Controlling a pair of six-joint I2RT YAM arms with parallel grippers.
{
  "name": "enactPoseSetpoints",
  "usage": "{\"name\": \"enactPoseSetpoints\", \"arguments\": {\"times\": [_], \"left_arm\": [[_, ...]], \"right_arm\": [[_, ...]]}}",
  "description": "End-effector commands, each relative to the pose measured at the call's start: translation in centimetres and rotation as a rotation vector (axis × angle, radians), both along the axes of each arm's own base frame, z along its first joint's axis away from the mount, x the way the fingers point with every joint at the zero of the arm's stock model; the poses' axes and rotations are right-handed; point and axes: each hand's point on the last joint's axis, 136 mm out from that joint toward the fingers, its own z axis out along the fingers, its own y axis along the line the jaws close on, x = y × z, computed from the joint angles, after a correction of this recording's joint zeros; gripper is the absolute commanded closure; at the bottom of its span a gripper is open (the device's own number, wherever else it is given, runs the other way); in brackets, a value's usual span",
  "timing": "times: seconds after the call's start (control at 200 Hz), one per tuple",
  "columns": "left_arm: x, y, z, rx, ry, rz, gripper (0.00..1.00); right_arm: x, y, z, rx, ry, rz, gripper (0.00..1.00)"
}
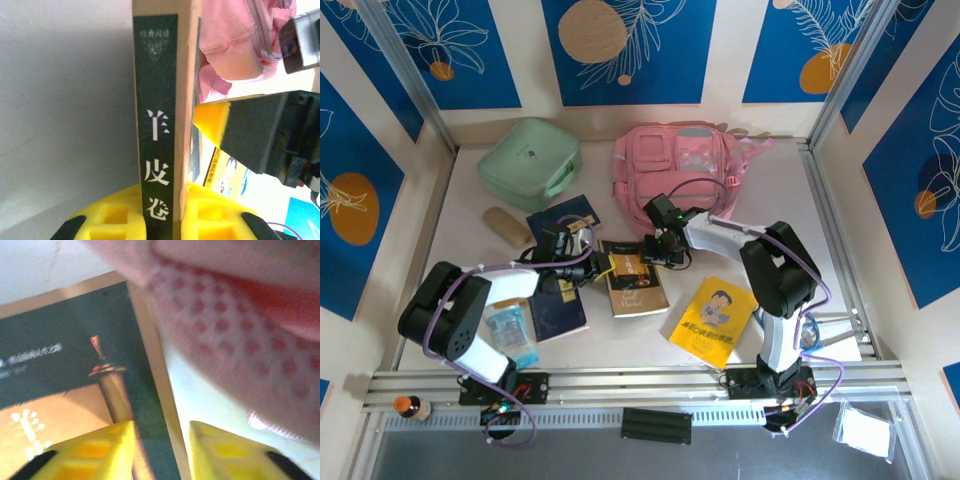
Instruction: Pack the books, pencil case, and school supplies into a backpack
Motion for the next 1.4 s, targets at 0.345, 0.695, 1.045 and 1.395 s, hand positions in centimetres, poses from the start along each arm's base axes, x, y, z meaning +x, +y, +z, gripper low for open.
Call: {"name": "enactPoseSetpoints", "arguments": {"times": [0.345, 0.695, 1.045, 1.395], "left_arm": [[3.7, 2.5, 14.2, -0.004, -0.359, 0.125, 1.00], [11.0, 2.0, 23.8, -0.196, -0.512, 0.351, 1.00], [16.8, -0.3, 24.0, -0.300, -0.465, 0.459, 1.00], [19.0, -2.2, 24.8, -0.405, -0.446, 0.517, 1.00]], "right_arm": [[2.3, -1.2, 13.1, 0.433, -0.335, -0.065, 0.31], [4.4, -4.0, 17.4, 0.792, -0.375, -0.235, 0.09], [5.8, -5.4, 18.8, 0.997, -0.270, -0.387, 0.01], [6.7, -2.5, 18.7, 1.106, -0.156, -0.402, 0.01]]}}
